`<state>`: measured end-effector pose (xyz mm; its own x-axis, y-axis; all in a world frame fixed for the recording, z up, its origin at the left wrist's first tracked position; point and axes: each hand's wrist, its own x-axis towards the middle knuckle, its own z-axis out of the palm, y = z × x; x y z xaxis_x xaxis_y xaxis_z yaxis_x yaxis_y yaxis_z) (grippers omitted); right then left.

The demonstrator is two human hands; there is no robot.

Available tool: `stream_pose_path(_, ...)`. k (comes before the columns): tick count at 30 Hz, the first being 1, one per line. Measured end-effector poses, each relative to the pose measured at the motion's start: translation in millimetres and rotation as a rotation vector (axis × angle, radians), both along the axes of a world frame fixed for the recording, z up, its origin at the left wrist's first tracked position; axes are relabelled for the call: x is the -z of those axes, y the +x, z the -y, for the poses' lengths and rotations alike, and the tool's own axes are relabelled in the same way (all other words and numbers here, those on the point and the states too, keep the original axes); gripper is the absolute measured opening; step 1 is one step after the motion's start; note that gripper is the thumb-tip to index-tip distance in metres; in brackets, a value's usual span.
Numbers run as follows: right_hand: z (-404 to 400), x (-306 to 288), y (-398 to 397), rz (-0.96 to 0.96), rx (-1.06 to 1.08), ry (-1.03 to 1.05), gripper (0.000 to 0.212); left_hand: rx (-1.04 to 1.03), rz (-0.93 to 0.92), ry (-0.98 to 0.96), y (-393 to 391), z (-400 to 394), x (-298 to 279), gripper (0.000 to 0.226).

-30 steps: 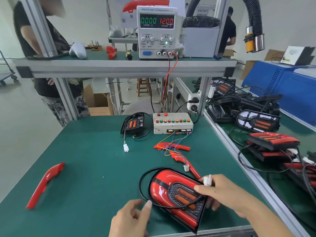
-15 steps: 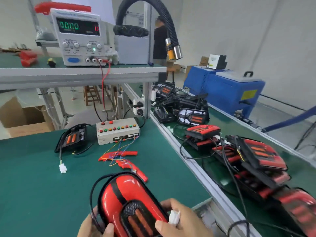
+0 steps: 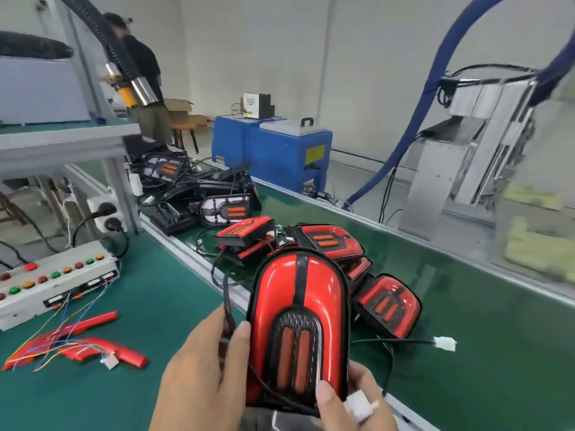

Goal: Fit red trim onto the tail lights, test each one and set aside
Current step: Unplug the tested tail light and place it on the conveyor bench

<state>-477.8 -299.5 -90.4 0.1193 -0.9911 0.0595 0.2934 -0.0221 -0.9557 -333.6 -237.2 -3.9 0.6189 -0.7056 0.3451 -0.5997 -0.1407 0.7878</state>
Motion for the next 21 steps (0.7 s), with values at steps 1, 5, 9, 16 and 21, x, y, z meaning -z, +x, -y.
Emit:
stream_pose_path(1,2.0,-2.0,-6.3,-0.003,0.036,-0.038,0.03,0.053,0.004,0.065,-3.9,9.1,-8.5,0.012)
stream_pose_path(5,13.0,-14.3,-26.4,0.014,0.259,-0.112,0.03,0.316,0.285,0.159,-14.6,46.2,-24.8,0.024)
stream_pose_path(9,24.7,-0.4,-43.9,-0.024,0.43,-0.085,0.031,0.553,0.425,0.258,-19.1,97.0,-38.1,0.024)
stream_pose_path(16,101.8,-8.5,-45.2,0.095,0.452,0.174,0.016,0.547,0.32,0.307,-41.1,189.6,-12.7,0.027)
stream_pose_path(21,139.5,-0.4,-42.9,0.016,0.433,0.265,0.023,0.571,0.2,0.285,-45.8,196.2,29.9,0.029)
